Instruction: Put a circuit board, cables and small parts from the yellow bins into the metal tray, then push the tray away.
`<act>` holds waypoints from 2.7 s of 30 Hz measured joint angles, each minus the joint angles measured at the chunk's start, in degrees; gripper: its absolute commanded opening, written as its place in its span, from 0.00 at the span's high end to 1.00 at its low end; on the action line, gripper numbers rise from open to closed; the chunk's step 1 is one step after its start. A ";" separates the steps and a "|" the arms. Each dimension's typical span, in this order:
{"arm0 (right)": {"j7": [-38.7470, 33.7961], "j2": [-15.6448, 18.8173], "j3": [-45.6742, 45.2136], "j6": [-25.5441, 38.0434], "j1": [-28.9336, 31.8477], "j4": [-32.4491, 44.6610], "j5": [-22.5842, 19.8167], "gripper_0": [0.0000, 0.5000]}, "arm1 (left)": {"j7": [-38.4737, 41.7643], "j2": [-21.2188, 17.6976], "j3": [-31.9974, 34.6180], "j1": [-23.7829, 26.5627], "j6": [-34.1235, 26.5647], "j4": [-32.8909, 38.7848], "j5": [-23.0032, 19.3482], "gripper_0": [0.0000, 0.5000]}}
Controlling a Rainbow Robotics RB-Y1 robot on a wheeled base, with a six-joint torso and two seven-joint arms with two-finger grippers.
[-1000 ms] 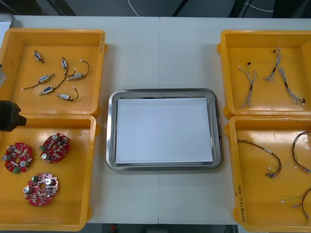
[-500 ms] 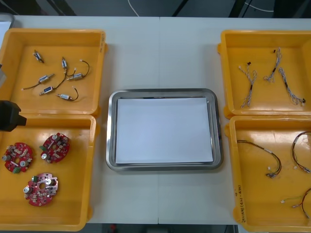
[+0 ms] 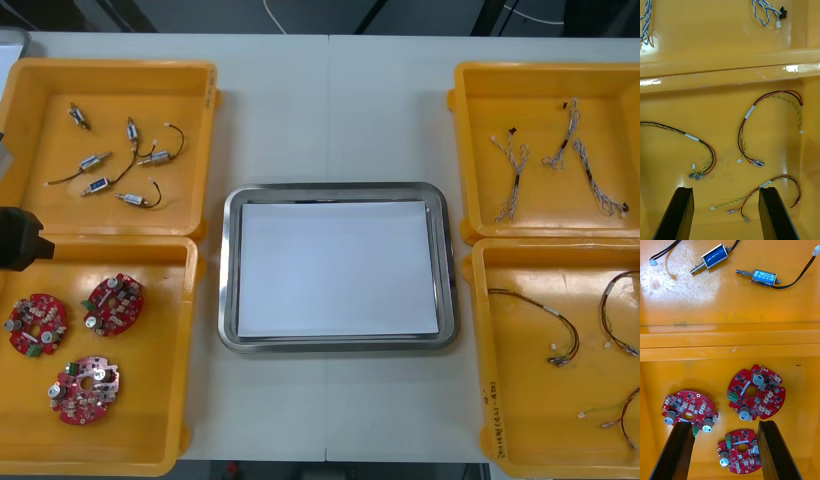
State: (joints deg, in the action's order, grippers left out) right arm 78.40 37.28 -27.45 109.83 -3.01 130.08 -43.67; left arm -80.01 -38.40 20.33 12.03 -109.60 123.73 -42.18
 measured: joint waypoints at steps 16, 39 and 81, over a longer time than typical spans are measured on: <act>0.00 0.00 0.00 0.00 0.00 0.00 0.01 0.00 | 0.00 0.04 0.62 -0.93 0.00 0.00 0.00 0.00; 0.00 -0.25 -0.70 0.00 4.47 0.13 1.64 0.00 | -0.20 -0.57 0.86 -2.85 0.00 0.00 -4.03 0.00; -5.36 -12.24 -8.22 -2.69 13.46 0.02 5.98 0.00 | -15.05 -4.67 -3.85 -23.02 26.55 -3.19 -7.59 0.00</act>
State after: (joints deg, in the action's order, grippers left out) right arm 73.04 25.04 -35.68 107.14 10.45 130.10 -37.69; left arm -95.06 -43.07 16.48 -11.00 -83.05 120.54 -49.77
